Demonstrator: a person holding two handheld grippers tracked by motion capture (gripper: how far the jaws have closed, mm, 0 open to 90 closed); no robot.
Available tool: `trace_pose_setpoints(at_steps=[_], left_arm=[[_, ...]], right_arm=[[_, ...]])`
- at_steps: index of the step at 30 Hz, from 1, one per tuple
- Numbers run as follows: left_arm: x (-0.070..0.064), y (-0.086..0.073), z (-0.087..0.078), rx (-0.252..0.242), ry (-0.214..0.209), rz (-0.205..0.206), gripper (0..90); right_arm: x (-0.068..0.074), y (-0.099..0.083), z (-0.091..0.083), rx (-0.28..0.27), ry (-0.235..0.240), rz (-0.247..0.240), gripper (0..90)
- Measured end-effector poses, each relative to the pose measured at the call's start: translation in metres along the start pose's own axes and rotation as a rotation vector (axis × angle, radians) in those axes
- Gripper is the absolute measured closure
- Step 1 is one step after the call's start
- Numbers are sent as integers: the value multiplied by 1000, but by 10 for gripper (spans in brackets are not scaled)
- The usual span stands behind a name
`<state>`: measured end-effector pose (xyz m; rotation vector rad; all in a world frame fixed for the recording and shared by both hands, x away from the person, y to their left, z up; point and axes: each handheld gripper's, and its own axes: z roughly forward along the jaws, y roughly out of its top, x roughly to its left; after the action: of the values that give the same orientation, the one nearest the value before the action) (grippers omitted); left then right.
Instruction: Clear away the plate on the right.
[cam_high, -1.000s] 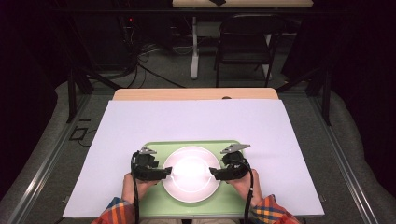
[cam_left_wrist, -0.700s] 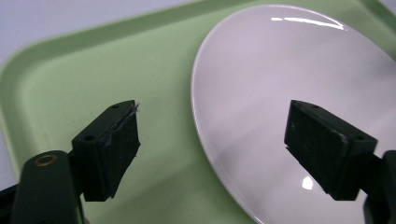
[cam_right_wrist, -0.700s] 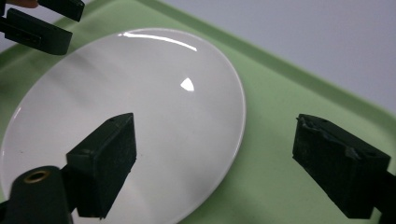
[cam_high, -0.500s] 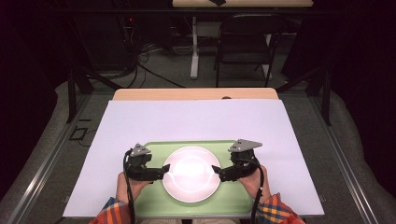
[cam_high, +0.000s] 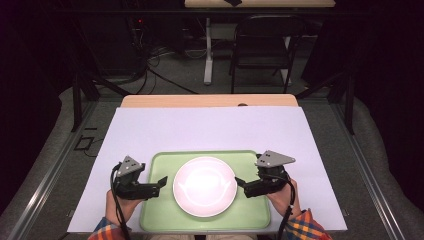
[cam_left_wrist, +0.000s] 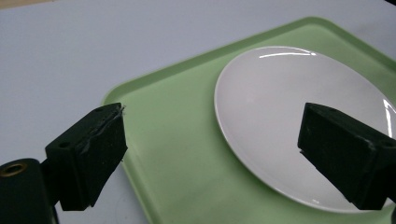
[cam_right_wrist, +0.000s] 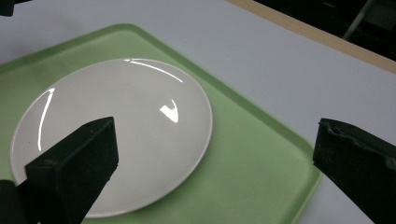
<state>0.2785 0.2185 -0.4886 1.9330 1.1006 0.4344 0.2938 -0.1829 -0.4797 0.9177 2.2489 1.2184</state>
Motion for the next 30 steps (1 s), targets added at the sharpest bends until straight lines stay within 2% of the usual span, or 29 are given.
trace_pose_setpoints(at_steps=[2, 4, 6, 12, 14, 17, 19, 23, 30], left_arm=[[4, -3, -6, -30, -21, -19, 64], [9, -5, -11, -44, -38, -16, 49], [13, -8, -15, -56, -36, -6, 34], [21, -13, -26, -75, -30, 11, 9], [23, -15, -30, -73, -27, 24, 4], [26, -21, -35, -79, -15, 38, 2], [29, -26, -39, -84, -17, 30, 2], [38, -38, -45, -85, -8, 8, 1], [47, -47, -53, -93, 14, -14, 0]], right_arm=[[-4, -4, -7, -21, -3, -1, 0], [-6, -7, -10, -34, 4, -11, 0], [-9, -10, -14, -45, -10, -23, 0], [-16, -16, -28, -87, -16, -31, 0], [-18, -19, -33, -98, -3, -34, 0], [-21, -24, -40, -112, -16, -38, 0], [-23, -27, -44, -95, -44, -26, 0], [-30, -37, -54, -96, -61, -2, 0], [-38, -50, -68, -96, -71, 20, 0]])
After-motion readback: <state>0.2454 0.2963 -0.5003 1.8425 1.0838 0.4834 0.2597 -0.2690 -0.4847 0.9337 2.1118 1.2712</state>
